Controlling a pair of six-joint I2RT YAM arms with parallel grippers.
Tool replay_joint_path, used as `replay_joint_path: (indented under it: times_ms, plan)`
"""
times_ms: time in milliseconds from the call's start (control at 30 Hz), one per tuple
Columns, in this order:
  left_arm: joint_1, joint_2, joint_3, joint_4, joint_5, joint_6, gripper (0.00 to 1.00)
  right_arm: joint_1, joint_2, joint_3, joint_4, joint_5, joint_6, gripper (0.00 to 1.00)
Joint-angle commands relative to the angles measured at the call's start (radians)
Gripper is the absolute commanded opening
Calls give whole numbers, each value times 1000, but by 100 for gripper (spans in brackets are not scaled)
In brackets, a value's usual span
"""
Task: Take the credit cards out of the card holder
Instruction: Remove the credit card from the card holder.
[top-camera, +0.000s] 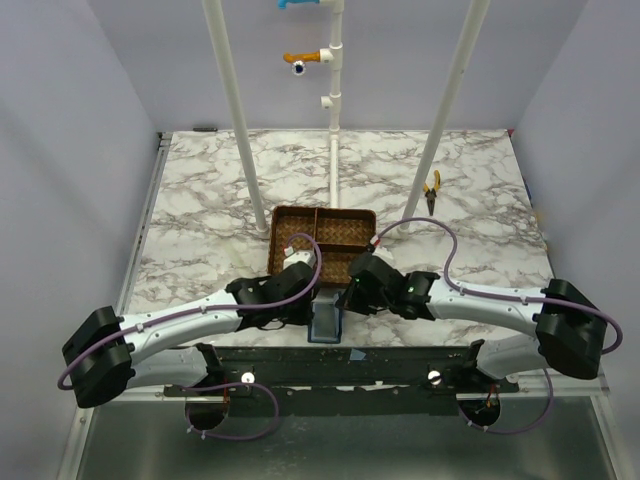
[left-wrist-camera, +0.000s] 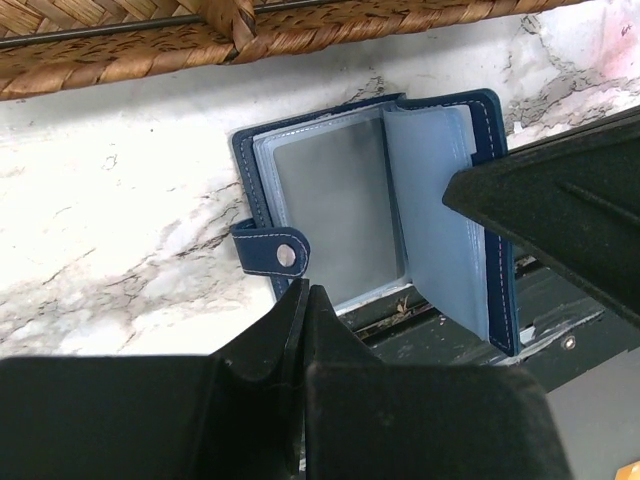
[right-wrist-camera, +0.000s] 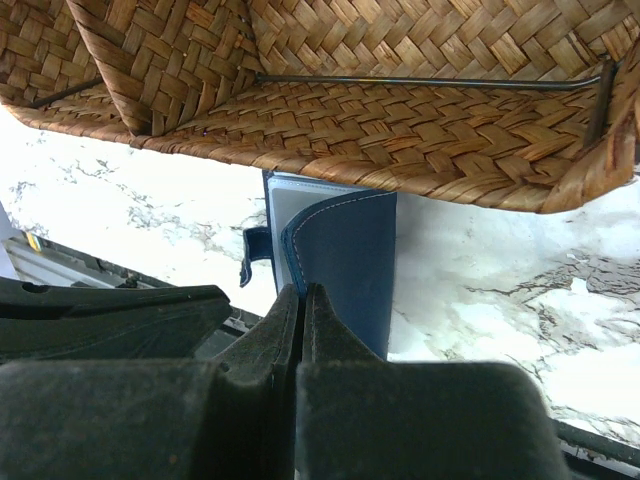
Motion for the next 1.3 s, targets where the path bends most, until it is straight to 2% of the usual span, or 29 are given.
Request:
replay_joint_path:
  times_ms: [0, 133, 333, 400, 833, 933, 1100, 1267]
  plan:
    - [3, -10, 33, -20, -20, 9, 0, 4, -22, -12, -56, 34, -13, 1]
    - [3, 41, 31, 16, -1, 17, 0, 4, -38, -12, -89, 50, -14, 1]
    - [3, 86, 15, 69, 24, 16, 0, 4, -103, -43, -170, 95, -2, 22]
    - [3, 100, 16, 76, 25, 17, 0, 4, -130, -62, -187, 106, 4, 26]
    - [4, 155, 23, 82, 24, 32, 0, 5, -171, -148, -249, 137, 19, 30]
    - [3, 159, 24, 84, 28, 32, 0, 3, -161, -148, -260, 154, 11, 35]
    - [3, 158, 25, 82, 28, 35, 0, 4, -178, -97, -306, 183, -17, 45]
    - [3, 155, 22, 84, 29, 35, 0, 4, -235, 12, -349, 176, -54, 46]
